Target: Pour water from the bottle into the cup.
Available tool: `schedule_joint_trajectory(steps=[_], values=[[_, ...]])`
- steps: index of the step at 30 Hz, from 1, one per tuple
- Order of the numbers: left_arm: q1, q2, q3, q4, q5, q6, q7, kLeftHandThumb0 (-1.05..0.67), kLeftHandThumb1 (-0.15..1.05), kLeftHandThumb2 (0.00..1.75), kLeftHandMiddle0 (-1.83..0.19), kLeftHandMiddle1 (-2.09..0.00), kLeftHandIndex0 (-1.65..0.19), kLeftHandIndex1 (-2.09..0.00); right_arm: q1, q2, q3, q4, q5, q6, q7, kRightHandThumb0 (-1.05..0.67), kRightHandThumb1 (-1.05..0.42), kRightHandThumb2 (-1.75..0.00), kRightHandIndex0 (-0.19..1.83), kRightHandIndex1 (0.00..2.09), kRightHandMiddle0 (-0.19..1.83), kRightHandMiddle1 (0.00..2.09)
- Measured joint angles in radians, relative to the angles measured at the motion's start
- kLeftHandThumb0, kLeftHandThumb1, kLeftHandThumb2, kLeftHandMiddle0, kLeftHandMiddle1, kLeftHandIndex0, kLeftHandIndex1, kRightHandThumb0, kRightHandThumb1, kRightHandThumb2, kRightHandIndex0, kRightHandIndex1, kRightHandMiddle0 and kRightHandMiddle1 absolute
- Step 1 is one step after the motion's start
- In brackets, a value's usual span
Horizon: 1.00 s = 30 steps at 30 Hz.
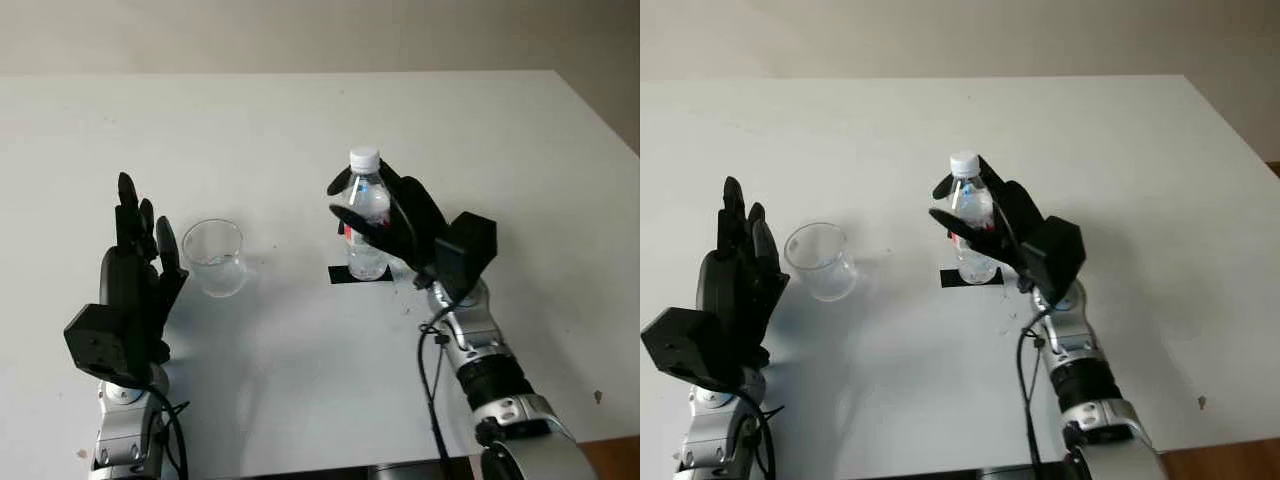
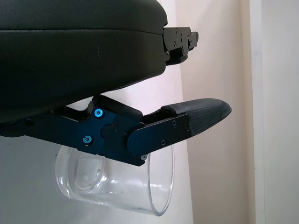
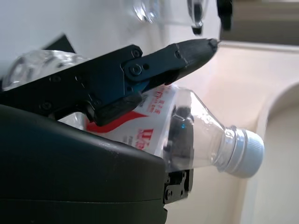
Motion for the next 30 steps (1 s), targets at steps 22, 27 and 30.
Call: schedule_joint_trajectory(steps=[22, 27, 30], values=[[0.0, 0.003, 0.0, -0.001, -0.005, 0.005, -0.01, -0.7, 1.05, 0.68, 0.19, -0.28, 0.11, 0.0, 0.182, -0.041, 0.01, -0.184, 0.032, 0.091, 0.044, -0.81, -0.94, -0.05, -0.19, 0.0, -0.19, 0.0], [0.0, 0.003, 0.0, 0.0, -0.008, 0.005, -0.015, -0.7, 1.05, 0.68, 0.19, -0.28, 0.11, 0.0, 0.182, -0.026, -0.015, -0.144, 0.066, 0.066, 0.034, -0.83, -0.95, -0.06, -0.19, 0.0, -0.19, 0.0], [0.0, 0.003, 0.001, 0.0, -0.008, 0.005, -0.015, -0.7, 1.05, 0.69, 0.19, -0.29, 0.11, 0.0, 0.181, -0.015, -0.028, -0.102, 0.073, 0.054, 0.021, -0.87, -0.95, -0.05, -0.19, 0.0, -0.19, 0.0]])
